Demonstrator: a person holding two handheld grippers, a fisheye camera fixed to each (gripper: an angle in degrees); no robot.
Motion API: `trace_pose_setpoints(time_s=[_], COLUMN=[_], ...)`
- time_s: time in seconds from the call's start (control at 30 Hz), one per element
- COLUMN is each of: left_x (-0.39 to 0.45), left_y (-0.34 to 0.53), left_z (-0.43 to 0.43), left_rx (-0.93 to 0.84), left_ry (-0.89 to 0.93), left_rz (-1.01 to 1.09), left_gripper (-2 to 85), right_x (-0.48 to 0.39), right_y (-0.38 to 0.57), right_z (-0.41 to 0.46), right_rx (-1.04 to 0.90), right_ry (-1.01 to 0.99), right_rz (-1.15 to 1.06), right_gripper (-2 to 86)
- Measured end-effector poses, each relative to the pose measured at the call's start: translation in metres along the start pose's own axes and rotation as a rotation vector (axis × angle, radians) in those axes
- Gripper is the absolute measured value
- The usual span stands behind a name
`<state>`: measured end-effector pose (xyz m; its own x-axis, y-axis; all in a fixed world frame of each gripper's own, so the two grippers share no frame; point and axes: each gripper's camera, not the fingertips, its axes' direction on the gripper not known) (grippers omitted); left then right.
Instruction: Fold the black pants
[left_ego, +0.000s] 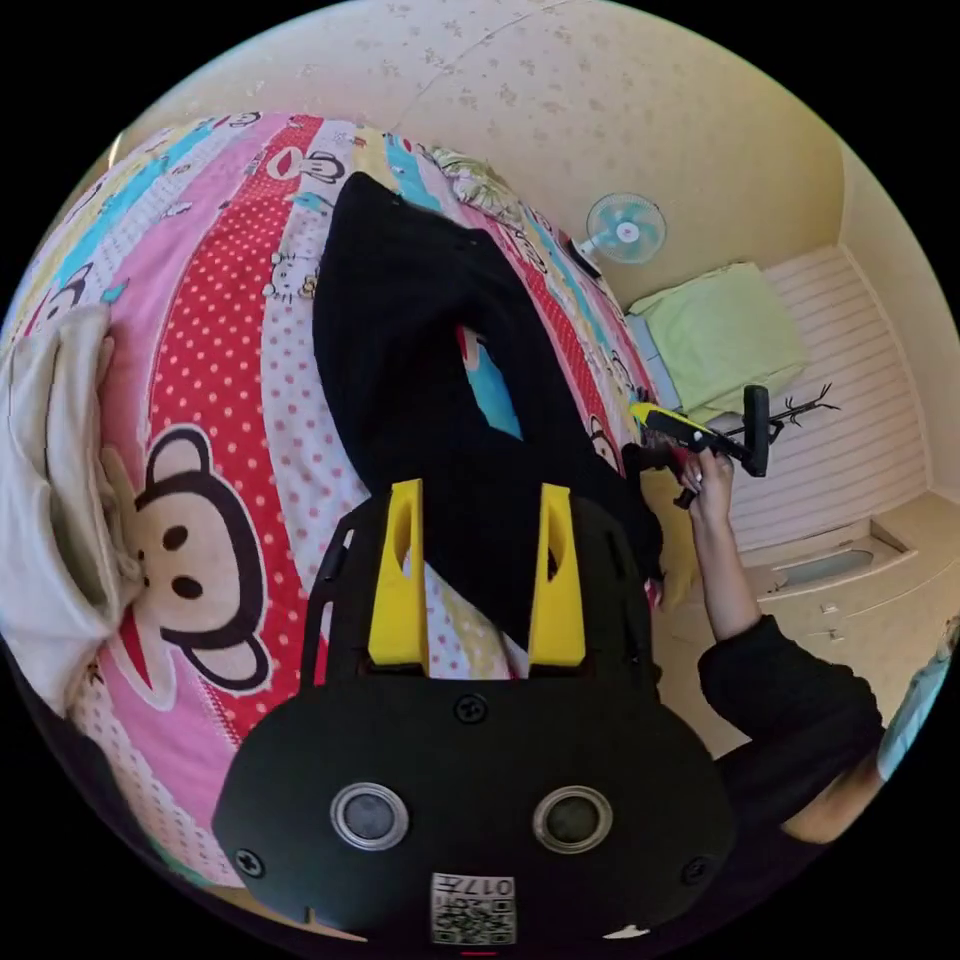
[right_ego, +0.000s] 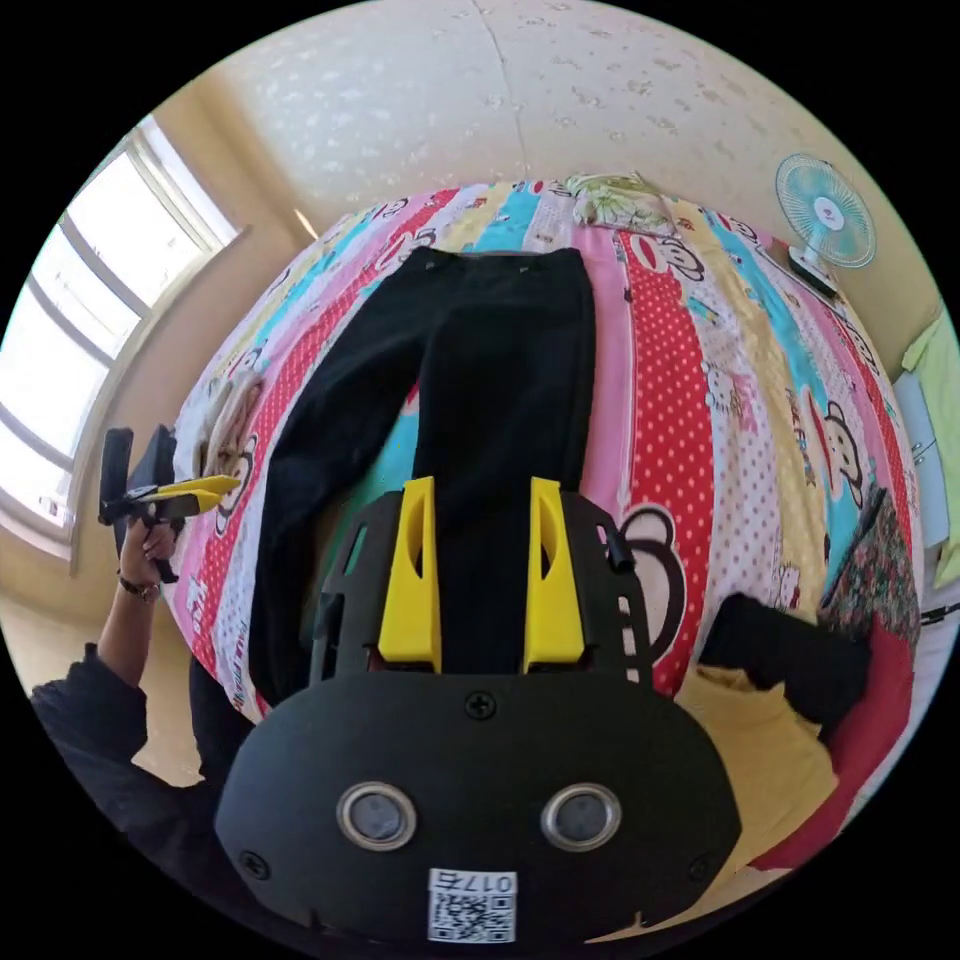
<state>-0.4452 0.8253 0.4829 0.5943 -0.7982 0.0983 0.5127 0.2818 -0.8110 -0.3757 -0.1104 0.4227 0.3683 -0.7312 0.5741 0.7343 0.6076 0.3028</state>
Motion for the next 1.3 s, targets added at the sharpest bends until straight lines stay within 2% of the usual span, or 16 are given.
trace_pose_setpoints(time_s=[0.13, 0.27, 0.37, 0.4, 0.43, 0.53, 0.6, 0.67, 0.7, 0.73, 0.8, 0.9, 1.0, 1.1, 1.23, 1.3], left_x=[-0.001, -0.006, -0.01, -0.013, -0.017, -0.03, -0.024, -0.016, -0.016, -0.023, -0.047, -0.08, -0.094, -0.089, -0.071, -0.073], left_y=[0.101, 0.124, 0.114, 0.112, 0.111, 0.117, 0.123, 0.135, 0.144, 0.155, 0.17, 0.196, 0.234, 0.263, 0.277, 0.275], left_z=[0.025, 0.05, 0.059, 0.063, 0.067, 0.053, 0.011, -0.044, -0.073, -0.091, -0.098, -0.08, -0.049, -0.014, 0.008, 0.013], left_rx=[0.0, -0.004, 0.036, 0.048, 0.085, 0.137, 0.217, 0.316, 0.358, 0.391, 0.377, 0.309, 0.28, 0.336, 0.386, 0.325], left_ry=[0.122, 0.164, 0.194, 0.256, 0.402, 0.598, 0.572, 0.402, 0.252, 0.135, 0.1, 0.341, 0.331, 0.376, 0.312, 0.345], left_rz=[-0.13, -0.257, -0.319, -0.37, -0.389, -0.467, -0.395, -0.337, -0.338, -0.369, -0.442, -0.425, -0.51, -0.553, -0.532, -0.561], left_gripper=[15.7, 15.3, 13.1, 9.8, 7.0, 3.9, 3.8, 3.9, 4.3, 5.1, 7.7, 12.7, 12.5, 12.5, 10.6, 8.2], right_x=[0.017, 0.03, 0.032, 0.032, 0.03, 0.014, 0.004, -0.006, -0.008, -0.011, -0.014, -0.029, -0.07, -0.127, -0.207, -0.241], right_y=[0.134, 0.235, 0.272, 0.275, 0.274, 0.269, 0.272, 0.276, 0.276, 0.274, 0.266, 0.247, 0.208, 0.164, 0.121, 0.116], right_z=[-0.012, -0.048, -0.069, -0.071, -0.073, -0.081, -0.088, -0.088, -0.085, -0.078, -0.063, -0.049, -0.039, -0.026, 0.035, 0.08], right_rx=[0.054, 0.207, 0.32, 0.328, 0.302, 0.233, 0.264, 0.314, 0.315, 0.3, 0.251, 0.232, 0.134, 0.034, -0.204, -0.409], right_ry=[-0.075, -0.286, -0.366, -0.381, -0.406, -0.311, -0.287, -0.341, -0.352, -0.365, -0.397, -0.508, -0.462, -0.369, -0.501, -0.454], right_rz=[0.204, 0.438, 0.503, 0.495, 0.471, 0.416, 0.393, 0.363, 0.36, 0.357, 0.37, 0.321, 0.162, -0.004, -0.221, -0.264], right_gripper=[12.9, 12.8, 11.1, 10.7, 9.9, 7.5, 6.2, 5.5, 5.5, 5.5, 6.1, 8.1, 10.9, 13.9, 15.1, 14.4])
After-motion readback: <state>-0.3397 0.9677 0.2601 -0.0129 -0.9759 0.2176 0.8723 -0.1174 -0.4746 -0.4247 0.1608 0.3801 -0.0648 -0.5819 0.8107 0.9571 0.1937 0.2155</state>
